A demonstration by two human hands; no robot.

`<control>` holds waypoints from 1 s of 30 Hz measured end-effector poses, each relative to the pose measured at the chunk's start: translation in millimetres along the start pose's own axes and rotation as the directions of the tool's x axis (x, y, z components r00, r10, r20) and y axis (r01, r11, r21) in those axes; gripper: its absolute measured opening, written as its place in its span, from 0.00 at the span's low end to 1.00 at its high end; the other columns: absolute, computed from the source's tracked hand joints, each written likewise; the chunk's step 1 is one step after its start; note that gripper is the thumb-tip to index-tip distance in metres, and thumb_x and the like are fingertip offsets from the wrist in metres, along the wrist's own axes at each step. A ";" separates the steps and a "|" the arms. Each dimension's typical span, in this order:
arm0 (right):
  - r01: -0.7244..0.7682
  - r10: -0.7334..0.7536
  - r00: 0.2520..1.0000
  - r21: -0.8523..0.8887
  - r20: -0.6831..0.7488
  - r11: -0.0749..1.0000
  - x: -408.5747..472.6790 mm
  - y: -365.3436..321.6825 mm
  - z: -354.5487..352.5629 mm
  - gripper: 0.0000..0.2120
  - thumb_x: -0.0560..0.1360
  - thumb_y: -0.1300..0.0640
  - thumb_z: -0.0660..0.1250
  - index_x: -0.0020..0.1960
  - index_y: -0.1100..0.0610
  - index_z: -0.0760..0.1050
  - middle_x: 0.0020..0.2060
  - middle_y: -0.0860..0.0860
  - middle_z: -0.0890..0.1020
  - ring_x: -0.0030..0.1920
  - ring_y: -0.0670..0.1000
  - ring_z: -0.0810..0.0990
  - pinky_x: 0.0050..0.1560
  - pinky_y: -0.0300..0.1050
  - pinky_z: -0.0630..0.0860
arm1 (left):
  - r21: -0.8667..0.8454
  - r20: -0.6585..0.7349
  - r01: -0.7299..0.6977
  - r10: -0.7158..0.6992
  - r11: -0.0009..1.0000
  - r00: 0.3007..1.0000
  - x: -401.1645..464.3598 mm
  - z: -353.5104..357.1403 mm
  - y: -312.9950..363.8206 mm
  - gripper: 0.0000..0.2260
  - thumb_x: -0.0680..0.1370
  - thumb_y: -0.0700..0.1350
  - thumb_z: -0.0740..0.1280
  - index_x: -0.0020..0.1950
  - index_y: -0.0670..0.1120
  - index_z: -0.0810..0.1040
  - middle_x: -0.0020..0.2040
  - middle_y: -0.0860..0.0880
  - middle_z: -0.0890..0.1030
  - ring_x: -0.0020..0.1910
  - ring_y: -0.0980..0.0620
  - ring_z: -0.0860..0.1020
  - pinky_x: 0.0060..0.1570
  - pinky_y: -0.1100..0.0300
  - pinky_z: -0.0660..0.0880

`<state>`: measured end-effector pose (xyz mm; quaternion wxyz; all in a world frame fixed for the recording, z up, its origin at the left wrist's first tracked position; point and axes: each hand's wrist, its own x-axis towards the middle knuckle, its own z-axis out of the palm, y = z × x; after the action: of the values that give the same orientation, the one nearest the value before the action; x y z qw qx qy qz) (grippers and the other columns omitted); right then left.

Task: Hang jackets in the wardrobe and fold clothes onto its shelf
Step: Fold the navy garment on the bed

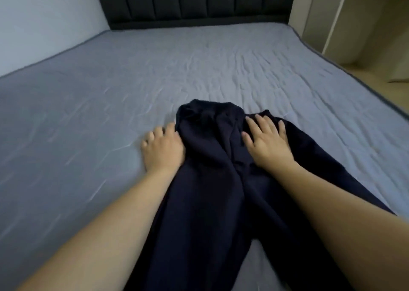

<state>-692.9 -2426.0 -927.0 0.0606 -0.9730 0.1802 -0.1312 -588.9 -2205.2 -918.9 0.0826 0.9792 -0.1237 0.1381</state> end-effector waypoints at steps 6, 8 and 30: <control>-0.011 0.006 0.996 -0.055 -0.092 0.998 17.6 0.9 14.6 0.26 0.81 0.46 0.47 0.78 0.50 0.54 0.75 0.52 0.60 0.76 0.52 0.52 0.75 0.59 0.41 | -0.103 -0.067 0.031 -0.038 0.994 0.997 16.6 14.0 -2.3 0.19 0.81 0.53 0.57 0.61 0.40 0.75 0.60 0.38 0.75 0.60 0.36 0.70 0.58 0.46 0.66; -0.016 0.008 0.996 -0.079 -0.093 0.997 12.0 0.2 12.6 0.25 0.82 0.47 0.47 0.78 0.51 0.54 0.76 0.52 0.59 0.77 0.52 0.52 0.75 0.59 0.42 | -0.295 0.042 0.125 -0.118 0.947 0.992 8.9 7.8 -5.9 0.21 0.78 0.56 0.61 0.59 0.40 0.76 0.57 0.39 0.76 0.58 0.38 0.72 0.58 0.48 0.68; 0.040 -0.120 0.974 0.375 0.194 0.926 -230.0 -89.3 -95.1 0.35 0.77 0.37 0.56 0.78 0.44 0.46 0.78 0.45 0.48 0.77 0.49 0.49 0.75 0.57 0.42 | -0.580 0.795 0.814 0.242 0.036 0.556 -254.5 -138.2 -90.2 0.11 0.73 0.45 0.64 0.38 0.42 0.84 0.37 0.44 0.84 0.34 0.47 0.82 0.39 0.60 0.79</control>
<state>-896.5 -2265.6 -874.8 0.2556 -0.9592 0.1048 -0.0599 -836.6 -2036.0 -873.5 0.6701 0.6142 0.0386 -0.4149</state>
